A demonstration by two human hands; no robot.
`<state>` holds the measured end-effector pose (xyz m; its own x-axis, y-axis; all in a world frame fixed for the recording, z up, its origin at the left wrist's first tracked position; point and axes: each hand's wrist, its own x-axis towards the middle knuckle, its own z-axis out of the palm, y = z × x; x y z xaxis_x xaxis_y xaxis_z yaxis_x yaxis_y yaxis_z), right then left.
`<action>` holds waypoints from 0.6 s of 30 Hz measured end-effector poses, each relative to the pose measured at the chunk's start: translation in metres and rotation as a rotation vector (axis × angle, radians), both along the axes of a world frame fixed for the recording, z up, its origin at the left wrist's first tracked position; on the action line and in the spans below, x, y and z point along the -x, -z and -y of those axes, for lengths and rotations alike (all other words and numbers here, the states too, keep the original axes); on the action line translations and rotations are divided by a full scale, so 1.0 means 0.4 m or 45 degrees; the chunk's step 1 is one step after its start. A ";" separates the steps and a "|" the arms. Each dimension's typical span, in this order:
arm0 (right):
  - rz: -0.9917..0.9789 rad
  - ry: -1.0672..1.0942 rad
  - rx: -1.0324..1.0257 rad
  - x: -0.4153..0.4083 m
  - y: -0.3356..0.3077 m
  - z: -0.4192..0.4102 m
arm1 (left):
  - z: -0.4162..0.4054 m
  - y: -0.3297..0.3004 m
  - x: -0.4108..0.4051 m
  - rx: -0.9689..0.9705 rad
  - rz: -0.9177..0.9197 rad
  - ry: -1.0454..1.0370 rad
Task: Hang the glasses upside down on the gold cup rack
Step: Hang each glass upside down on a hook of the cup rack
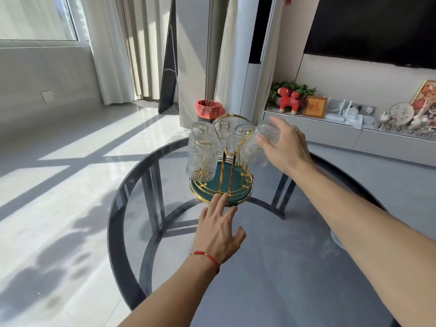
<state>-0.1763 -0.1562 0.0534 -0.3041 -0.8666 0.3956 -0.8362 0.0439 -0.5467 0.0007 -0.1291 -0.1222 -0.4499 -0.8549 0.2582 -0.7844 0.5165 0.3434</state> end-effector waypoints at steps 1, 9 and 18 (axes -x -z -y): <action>-0.015 0.000 -0.028 -0.005 0.001 0.008 | -0.001 -0.001 -0.001 0.001 0.004 0.003; -0.089 -0.016 -0.168 -0.026 0.035 0.043 | 0.000 -0.010 -0.001 -0.023 0.015 0.009; -0.005 0.005 -0.170 -0.034 0.098 0.007 | 0.000 -0.016 0.003 -0.010 0.048 -0.007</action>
